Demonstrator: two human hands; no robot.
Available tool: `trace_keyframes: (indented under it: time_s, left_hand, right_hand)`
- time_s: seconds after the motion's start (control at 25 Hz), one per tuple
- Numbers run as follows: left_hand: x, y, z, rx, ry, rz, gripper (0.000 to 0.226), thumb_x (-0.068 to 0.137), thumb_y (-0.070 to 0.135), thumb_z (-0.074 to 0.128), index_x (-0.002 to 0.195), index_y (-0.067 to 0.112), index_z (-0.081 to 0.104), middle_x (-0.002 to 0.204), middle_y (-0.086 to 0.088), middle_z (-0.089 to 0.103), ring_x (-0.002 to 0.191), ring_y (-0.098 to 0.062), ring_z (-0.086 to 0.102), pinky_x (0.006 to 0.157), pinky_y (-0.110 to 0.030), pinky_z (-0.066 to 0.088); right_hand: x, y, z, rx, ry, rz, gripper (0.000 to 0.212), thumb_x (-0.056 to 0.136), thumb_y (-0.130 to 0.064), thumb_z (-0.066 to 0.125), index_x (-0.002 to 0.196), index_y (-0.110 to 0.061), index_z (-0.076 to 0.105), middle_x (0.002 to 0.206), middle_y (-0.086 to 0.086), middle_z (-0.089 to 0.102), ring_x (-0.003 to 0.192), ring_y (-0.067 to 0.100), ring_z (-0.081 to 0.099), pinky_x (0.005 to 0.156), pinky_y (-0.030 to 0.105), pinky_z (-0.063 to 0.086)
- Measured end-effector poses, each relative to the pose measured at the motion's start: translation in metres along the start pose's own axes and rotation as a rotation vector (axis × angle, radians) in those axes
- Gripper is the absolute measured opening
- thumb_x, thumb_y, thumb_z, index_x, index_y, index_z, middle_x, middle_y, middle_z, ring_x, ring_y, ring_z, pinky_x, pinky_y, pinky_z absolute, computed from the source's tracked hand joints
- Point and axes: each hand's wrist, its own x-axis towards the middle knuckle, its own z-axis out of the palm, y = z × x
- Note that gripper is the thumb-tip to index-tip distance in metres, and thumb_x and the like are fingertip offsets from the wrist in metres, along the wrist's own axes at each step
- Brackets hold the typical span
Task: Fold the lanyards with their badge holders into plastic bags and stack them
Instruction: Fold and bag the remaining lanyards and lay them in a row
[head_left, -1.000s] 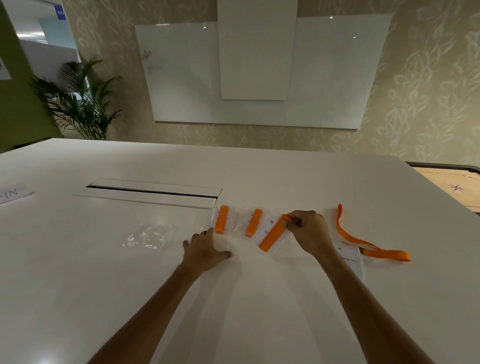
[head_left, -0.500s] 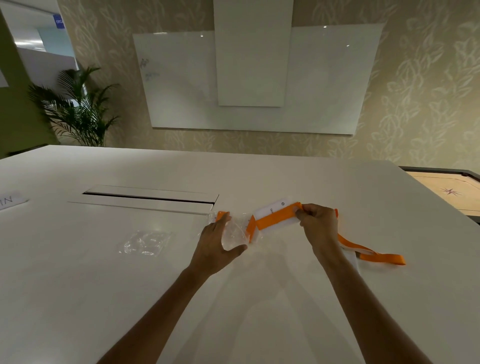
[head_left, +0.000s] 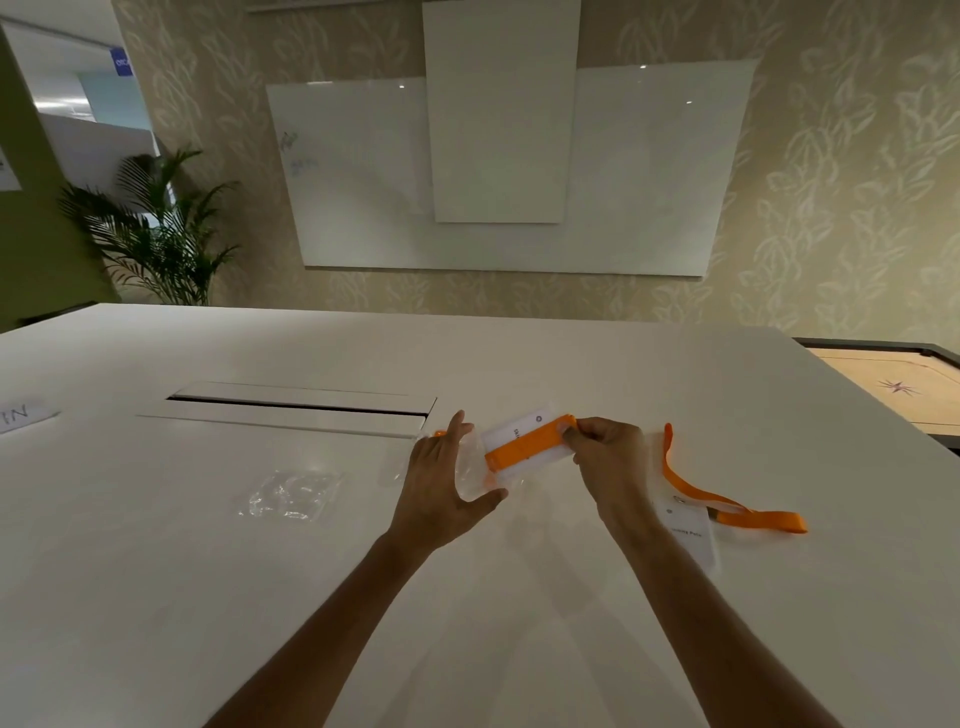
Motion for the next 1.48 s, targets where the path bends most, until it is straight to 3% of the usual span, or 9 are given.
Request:
trace_keyframes:
  time_s: [0.16, 0.4, 0.6, 0.88, 1.0, 1.12, 1.2, 1.36, 1.48]
  left_hand:
    - [0.001, 0.001, 0.001, 0.016, -0.012, 0.004, 0.104, 0.066, 0.071, 0.062, 0.141, 0.012, 0.021, 0.128, -0.007, 0.056, 0.109, -0.022, 0.056, 0.096, -0.045, 0.048]
    - [0.006, 0.016, 0.002, 0.020, -0.011, 0.025, 0.104, 0.066, 0.075, 0.055, 0.141, 0.015, 0.017, 0.132, -0.008, 0.053, 0.112, -0.026, 0.055, 0.097, -0.036, 0.040]
    - [0.012, 0.027, 0.004, 0.013, 0.016, 0.010, 0.102, 0.066, 0.077, 0.051, 0.141, 0.018, 0.015, 0.134, -0.005, 0.053, 0.117, -0.025, 0.054, 0.105, -0.037, 0.032]
    - [0.013, 0.037, 0.008, 0.052, 0.227, 0.134, 0.093, 0.074, 0.065, 0.061, 0.137, 0.003, 0.032, 0.134, -0.007, 0.055, 0.122, -0.021, 0.050, 0.112, -0.043, 0.031]
    - [0.014, 0.040, 0.009, 0.053, 0.267, 0.151, 0.085, 0.078, 0.063, 0.056, 0.134, 0.002, 0.035, 0.133, -0.009, 0.055, 0.120, -0.023, 0.053, 0.112, -0.046, 0.032]
    - [0.015, 0.045, 0.007, 0.028, 0.270, 0.178, 0.081, 0.081, 0.059, 0.054, 0.135, 0.004, 0.031, 0.135, -0.009, 0.054, 0.121, -0.023, 0.053, 0.112, -0.047, 0.032]
    - [0.015, 0.046, 0.006, -0.017, 0.238, 0.163, 0.085, 0.080, 0.061, 0.057, 0.137, 0.005, 0.029, 0.138, -0.007, 0.051, 0.124, -0.018, 0.050, 0.110, -0.040, 0.035]
    - [0.018, 0.050, -0.008, -0.351, 0.111, -0.049, 0.091, 0.073, 0.061, 0.064, 0.142, 0.012, 0.029, 0.139, 0.013, 0.043, 0.118, 0.010, 0.044, 0.090, -0.004, 0.039]
    - [0.029, 0.050, -0.015, -0.596, 0.090, -0.270, 0.047, 0.082, 0.040, 0.062, 0.123, 0.019, 0.055, 0.112, 0.013, 0.063, 0.102, -0.002, 0.060, 0.077, -0.006, 0.047]
  right_hand:
    - [-0.002, 0.002, 0.003, -0.053, -0.005, -0.029, 0.019, 0.085, -0.021, 0.069, 0.067, -0.027, 0.068, 0.072, 0.006, 0.071, 0.068, 0.022, 0.063, 0.069, 0.035, 0.053]
    - [-0.011, 0.002, 0.011, -0.160, -0.029, -0.093, 0.014, 0.085, -0.020, 0.066, 0.074, -0.019, 0.074, 0.067, 0.001, 0.069, 0.053, 0.010, 0.053, 0.054, 0.024, 0.041]
    - [-0.020, -0.002, 0.016, -0.123, -0.096, -0.079, 0.010, 0.081, -0.020, 0.067, 0.079, -0.022, 0.077, 0.072, -0.005, 0.073, 0.068, 0.015, 0.066, 0.067, 0.031, 0.054]
    - [-0.022, 0.000, 0.022, -0.016, -0.098, -0.040, 0.015, 0.075, -0.020, 0.076, 0.089, -0.015, 0.075, 0.100, -0.007, 0.067, 0.093, 0.009, 0.063, 0.076, 0.021, 0.051]
    - [-0.023, -0.005, 0.022, 0.035, -0.209, -0.026, 0.009, 0.076, -0.015, 0.074, 0.085, -0.016, 0.077, 0.094, -0.003, 0.073, 0.086, 0.016, 0.069, 0.075, 0.029, 0.058]
    - [-0.025, -0.011, 0.020, 0.085, -0.286, -0.002, 0.008, 0.076, -0.010, 0.073, 0.079, -0.015, 0.078, 0.079, 0.000, 0.075, 0.072, 0.015, 0.071, 0.064, 0.021, 0.055]
    - [-0.025, -0.012, 0.019, 0.114, -0.278, -0.005, 0.010, 0.075, -0.007, 0.072, 0.076, -0.015, 0.078, 0.074, 0.002, 0.075, 0.069, 0.017, 0.071, 0.061, 0.022, 0.053]
    - [-0.021, -0.009, 0.017, 0.140, -0.241, -0.010, 0.011, 0.074, -0.006, 0.071, 0.077, -0.015, 0.078, 0.081, 0.002, 0.075, 0.077, 0.020, 0.071, 0.071, 0.032, 0.057]
    - [-0.018, -0.004, 0.014, 0.086, -0.261, -0.042, 0.009, 0.076, -0.008, 0.072, 0.075, -0.016, 0.077, 0.084, -0.002, 0.073, 0.079, 0.017, 0.067, 0.069, 0.026, 0.050]
